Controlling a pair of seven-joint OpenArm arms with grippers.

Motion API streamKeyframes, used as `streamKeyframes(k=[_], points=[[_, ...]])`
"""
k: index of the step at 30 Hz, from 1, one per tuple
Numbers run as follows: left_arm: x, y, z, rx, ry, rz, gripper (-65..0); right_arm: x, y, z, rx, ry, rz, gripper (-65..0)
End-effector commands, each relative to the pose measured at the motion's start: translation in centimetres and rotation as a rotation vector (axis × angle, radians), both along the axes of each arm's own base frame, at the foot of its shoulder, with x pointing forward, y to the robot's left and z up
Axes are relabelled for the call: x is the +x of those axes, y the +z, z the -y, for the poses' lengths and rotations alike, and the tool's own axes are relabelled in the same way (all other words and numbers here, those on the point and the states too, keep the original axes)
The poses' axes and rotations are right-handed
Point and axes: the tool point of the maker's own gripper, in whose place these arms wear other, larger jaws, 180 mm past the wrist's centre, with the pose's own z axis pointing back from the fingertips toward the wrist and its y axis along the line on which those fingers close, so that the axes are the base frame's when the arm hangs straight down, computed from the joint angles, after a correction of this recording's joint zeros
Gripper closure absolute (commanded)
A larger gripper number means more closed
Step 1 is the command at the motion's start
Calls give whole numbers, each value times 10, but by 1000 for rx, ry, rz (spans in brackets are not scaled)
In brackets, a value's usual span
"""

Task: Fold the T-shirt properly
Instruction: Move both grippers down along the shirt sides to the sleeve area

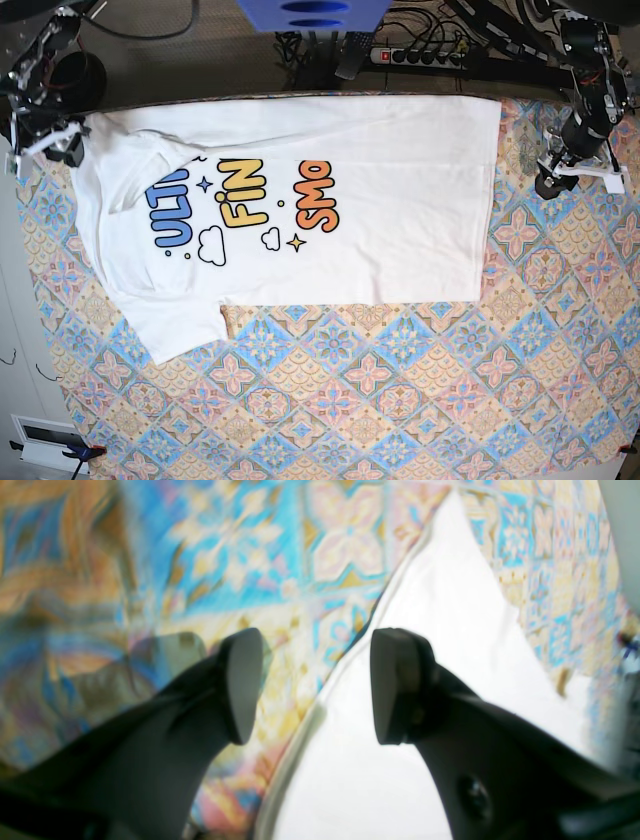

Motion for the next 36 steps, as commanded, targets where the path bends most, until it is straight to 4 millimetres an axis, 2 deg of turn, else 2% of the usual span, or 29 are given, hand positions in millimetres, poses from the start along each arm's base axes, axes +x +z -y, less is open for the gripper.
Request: streamKeyframes(k=[1,4,6,11,13,18,22,24,30,36], points=[[20,15,2,26,-38,54,-332,18,20,6,-33,15,70,-252],[43,24,3,80,-66,79,-332,41,23,-3,-48,56,82,-252],[53,20,4,86,-73,71,-333,50,23,-9,-62,81,80,-252],[97,-1,23,52,-116,39,-334,93,36,-26,-104,156,110,-252],[109,-3,26,58,-129,32,-334,99,37,-29,-104,164,116,-252],[149,-5,41,85,-181,18,-335,95,22,-30,-70,157,83,-252],[173,-9,44,75,-159,15,-335,113,26,-31,-43,149,110,-252],[180,-11,42,87,-153,5,-335,115,24,-32,-31,146,110,-252],[196,-15,68,110,-194,1,-336,117,25,-33,-29,146,112,-252],[196,-41,84,106,-189,-48,-336,142,40,-47,-33,195,156,-251]])
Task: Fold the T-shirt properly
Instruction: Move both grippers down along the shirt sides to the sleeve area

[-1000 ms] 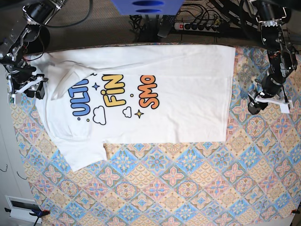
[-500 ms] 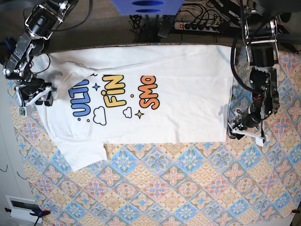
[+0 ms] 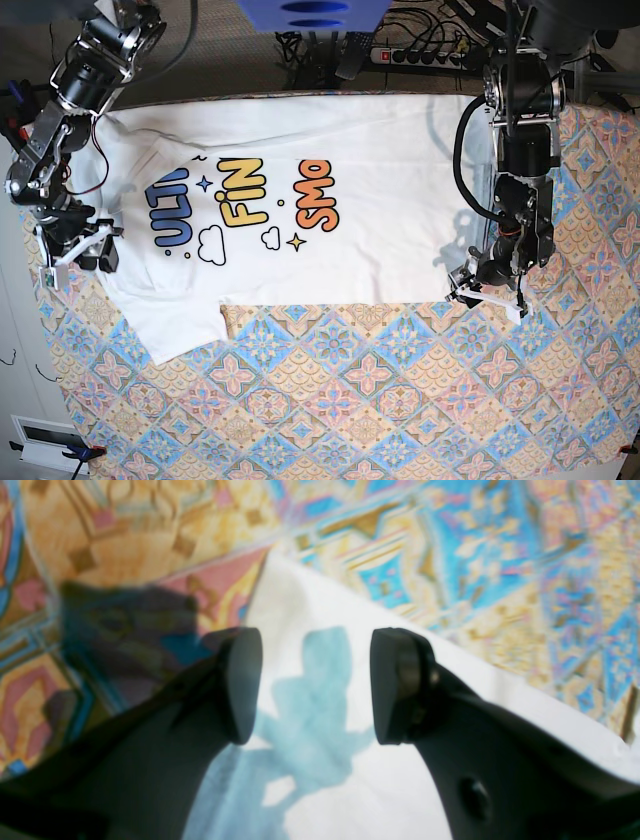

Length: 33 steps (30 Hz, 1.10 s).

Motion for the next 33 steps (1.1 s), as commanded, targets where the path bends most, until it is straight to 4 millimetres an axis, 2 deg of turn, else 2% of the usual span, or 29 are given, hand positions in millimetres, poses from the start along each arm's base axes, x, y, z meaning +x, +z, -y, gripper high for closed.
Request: streamKeyframes(k=[1,12,21,23,25,29,31,33], points=[[17,19,-8,16,13,64,-335,4,12,8,-18,-4,32,-251],[14,15,-4,14,15,61,-333,4,12,8,-18,-4,32,-251],[-10,-9,0,18,21,27,-331,4,11,7,-17,-5,31,-251],[-18,-18,12,14,-11,8,-322,4,11,7,-17,-5,31,-251],[-19,-20,21,23,-48,1,-271,6,14,7,-17,-5,37,-251],[-18,-18,34,2,-123,29,-106,18,25,7,-17,-5,71,-251],[-16,-17,36,-4,-135,39,-45,19,25,7,-14,-5,70,-251],[-16,-16,36,-5,-136,42,-14,17,18,7,0,-8,51,-251]])
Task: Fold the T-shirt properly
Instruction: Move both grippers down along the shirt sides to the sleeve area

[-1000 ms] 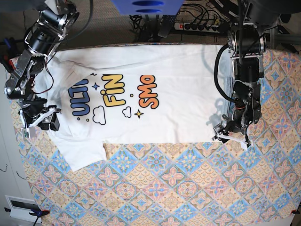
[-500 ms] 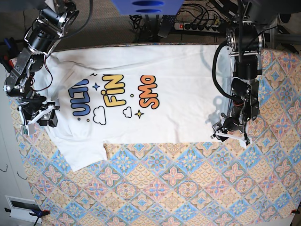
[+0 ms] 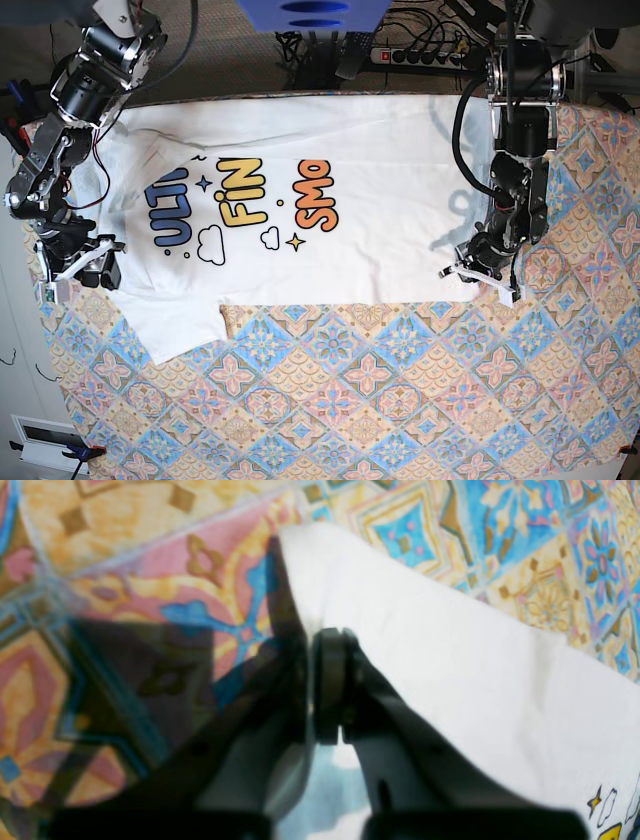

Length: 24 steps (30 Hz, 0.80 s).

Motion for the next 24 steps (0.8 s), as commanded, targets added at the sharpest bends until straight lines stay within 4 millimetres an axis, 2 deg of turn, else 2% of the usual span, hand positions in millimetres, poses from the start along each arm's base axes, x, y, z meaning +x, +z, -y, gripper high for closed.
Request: streamKeyframes(k=[1,3,7,10,16,24], points=[[3,4,5,-12,-19,-7,-1,5,7,7,-3,-6,25,-250],[7,9,5,-8,-22,10,0,3,-2,6,19,-10,6,-250],[2,19,7,9,-42,52,0,19,8,18,23,-20,20,-251],[-4,25,4,29,-55,73,0,23,-3,25,42,-19,-22,-251],[-18,35,5,46,-75,108,0,54,-14,19,60,51,-31,-251],[-31,52,1,81,-99,158,0,70,-26,18,73,74,-24,-252]])
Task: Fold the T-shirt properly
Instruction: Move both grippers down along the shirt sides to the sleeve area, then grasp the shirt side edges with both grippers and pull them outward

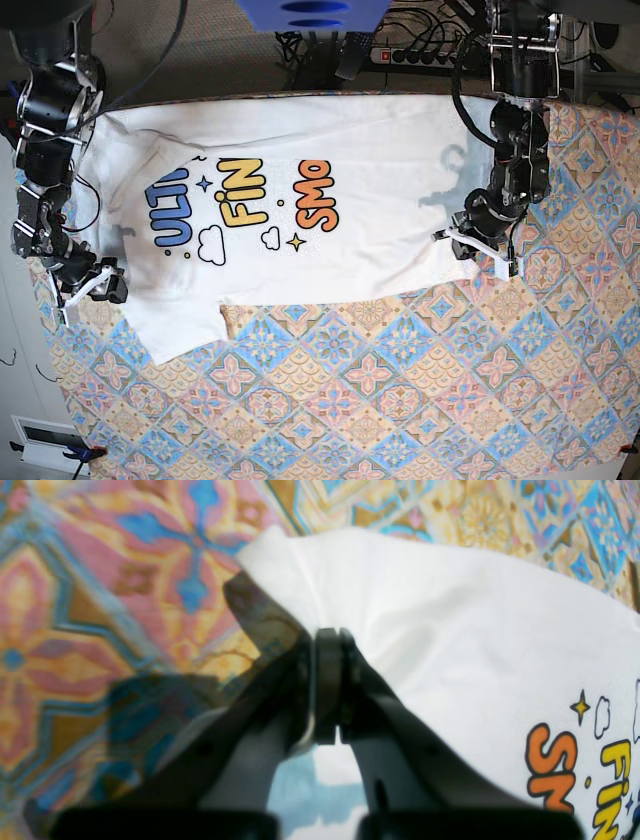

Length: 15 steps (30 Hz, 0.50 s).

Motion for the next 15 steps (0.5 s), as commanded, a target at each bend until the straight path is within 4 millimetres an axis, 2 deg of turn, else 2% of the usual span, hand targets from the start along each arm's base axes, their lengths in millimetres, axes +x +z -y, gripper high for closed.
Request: streamKeyframes(k=[1,3,8,15], points=[[13,17,-6,3,11,59,0,24,26,0,7,3,86,-252],[8,16,-11,3,25,55,0,30,26,-5,10,13,93,-252],[1,25,-13,10,28,81,0,32,24,2,-2,9,115,-252],[-6,31,-14,28,12,93,0,30,16,5,2,-19,150,-252]])
